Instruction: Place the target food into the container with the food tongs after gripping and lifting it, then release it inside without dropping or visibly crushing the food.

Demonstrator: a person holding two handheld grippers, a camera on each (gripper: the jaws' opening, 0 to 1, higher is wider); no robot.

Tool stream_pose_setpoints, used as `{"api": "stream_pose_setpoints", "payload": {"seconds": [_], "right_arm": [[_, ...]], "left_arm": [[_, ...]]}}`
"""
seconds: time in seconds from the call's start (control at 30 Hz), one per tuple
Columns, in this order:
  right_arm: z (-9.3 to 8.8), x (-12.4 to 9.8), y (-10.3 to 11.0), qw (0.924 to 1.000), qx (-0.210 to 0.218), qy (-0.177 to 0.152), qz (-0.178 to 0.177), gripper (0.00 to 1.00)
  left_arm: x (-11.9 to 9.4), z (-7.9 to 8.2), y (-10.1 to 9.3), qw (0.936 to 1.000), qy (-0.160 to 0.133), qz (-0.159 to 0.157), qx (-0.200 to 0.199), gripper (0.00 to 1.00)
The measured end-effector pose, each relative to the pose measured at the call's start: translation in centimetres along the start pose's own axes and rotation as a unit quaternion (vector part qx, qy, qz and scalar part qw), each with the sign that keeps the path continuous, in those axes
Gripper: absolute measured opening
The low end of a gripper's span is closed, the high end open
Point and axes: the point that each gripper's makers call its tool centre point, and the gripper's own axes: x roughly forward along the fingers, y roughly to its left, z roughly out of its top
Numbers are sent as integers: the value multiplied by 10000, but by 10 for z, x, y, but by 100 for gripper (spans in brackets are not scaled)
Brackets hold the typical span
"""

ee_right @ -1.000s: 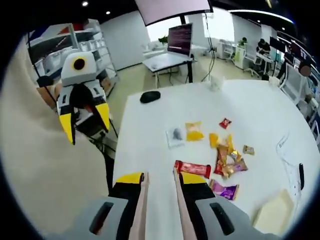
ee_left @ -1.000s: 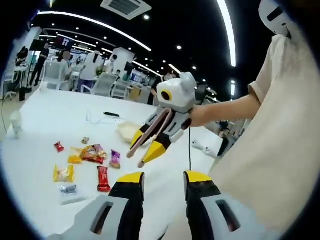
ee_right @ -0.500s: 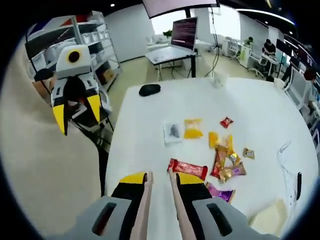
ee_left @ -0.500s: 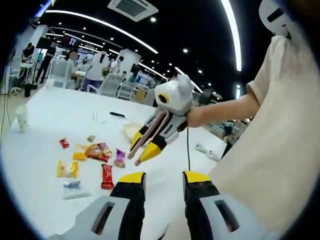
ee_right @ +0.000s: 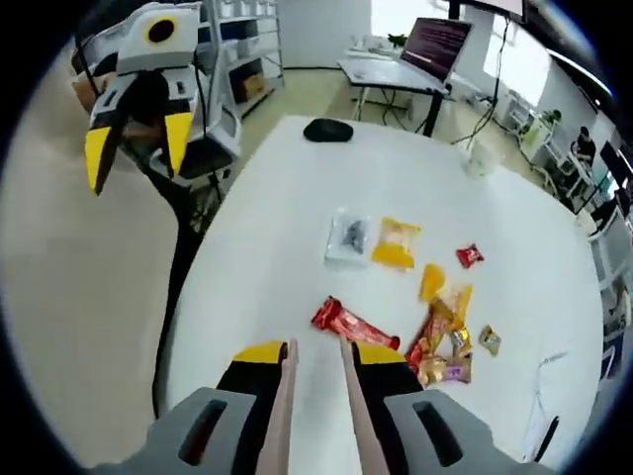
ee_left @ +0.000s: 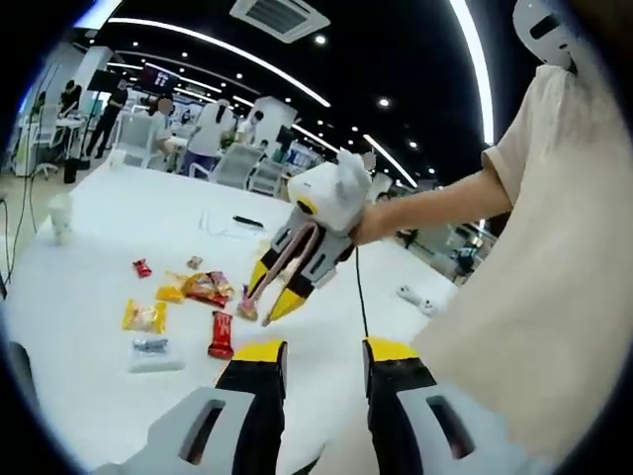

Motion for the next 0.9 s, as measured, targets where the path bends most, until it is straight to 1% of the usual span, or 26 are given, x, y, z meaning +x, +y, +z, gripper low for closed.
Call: {"api": "stream_pose_setpoints", "payload": {"seconds": [0.07, 0.13, 0.17, 0.27, 0.33, 0.4, 0.67, 0.8, 0.9], "right_arm": [[-3, 5, -3, 10000, -21, 58, 6, 25], [-7, 8, -7, 9999, -93, 134, -3, 25], [-9, 10, -8, 9997, -157, 188, 16, 26], [-14, 14, -11, 9992, -271, 305, 47, 26], [-17, 16, -14, 9978, -493, 438, 67, 26], [-18, 19, -16, 9969, -604, 505, 46, 26], [-17, 29, -27, 9944, -868, 598, -15, 27], [-14, 34, -30, 9918, -1071, 691, 48, 27], [-14, 38, -34, 9867, -1382, 858, -1, 27]], "left_arm": [[-1, -1, -1, 9999, -72, 17, -71, 30], [-1, 6, -4, 9989, -376, -28, -296, 29], [-2, 5, -4, 9987, -408, -11, -296, 29], [-1, 1, -5, 9986, -407, 24, -321, 29], [1, -2, -5, 9986, -398, 43, -347, 29], [2, -2, -5, 9985, -405, 51, -375, 29], [1, -4, -3, 9980, -430, 154, -434, 29], [-2, -7, -2, 9976, -455, 214, -475, 29], [-4, -9, -1, 9971, -475, 260, -541, 29]]}}
